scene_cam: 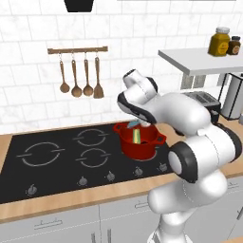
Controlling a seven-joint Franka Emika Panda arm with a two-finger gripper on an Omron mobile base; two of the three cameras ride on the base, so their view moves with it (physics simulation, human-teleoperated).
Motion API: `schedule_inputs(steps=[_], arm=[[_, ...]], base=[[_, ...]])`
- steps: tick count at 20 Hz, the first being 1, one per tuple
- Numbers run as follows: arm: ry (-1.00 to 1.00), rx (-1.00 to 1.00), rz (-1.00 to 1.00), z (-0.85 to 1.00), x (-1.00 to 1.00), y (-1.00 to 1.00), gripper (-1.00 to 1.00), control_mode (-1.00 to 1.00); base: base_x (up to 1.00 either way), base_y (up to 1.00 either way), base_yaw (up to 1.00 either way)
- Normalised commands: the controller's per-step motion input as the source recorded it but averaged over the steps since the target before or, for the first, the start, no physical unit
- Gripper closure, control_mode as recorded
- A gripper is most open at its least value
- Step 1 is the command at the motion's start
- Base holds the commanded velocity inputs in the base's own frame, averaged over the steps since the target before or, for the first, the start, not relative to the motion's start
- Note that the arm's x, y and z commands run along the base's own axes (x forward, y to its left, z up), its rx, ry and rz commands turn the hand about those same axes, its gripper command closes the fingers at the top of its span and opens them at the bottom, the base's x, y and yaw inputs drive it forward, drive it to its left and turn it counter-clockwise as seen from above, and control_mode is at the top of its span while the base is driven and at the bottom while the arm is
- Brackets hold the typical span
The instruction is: Put the avocado and corn in the pot. Retrieve the spatula and lightly stir the vegetables in the pot.
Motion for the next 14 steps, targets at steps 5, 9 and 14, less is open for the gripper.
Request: schedule_inputs(steps=[5,9,14], arm=[[0.05,-0.15,0.39,0.0,-0.03,-0.18,1.0,-1.0],[0.05,-0.02,0.01,0.0,0.06,0.0,1.0,-1.0],[0.04,-0.07,0.0,0.0,0.12,-0.01,1.0,-1.0]], base=[[0.0,0.0,0.0],[0.0,0.0,0.0],[0.0,0.0,0.0]])
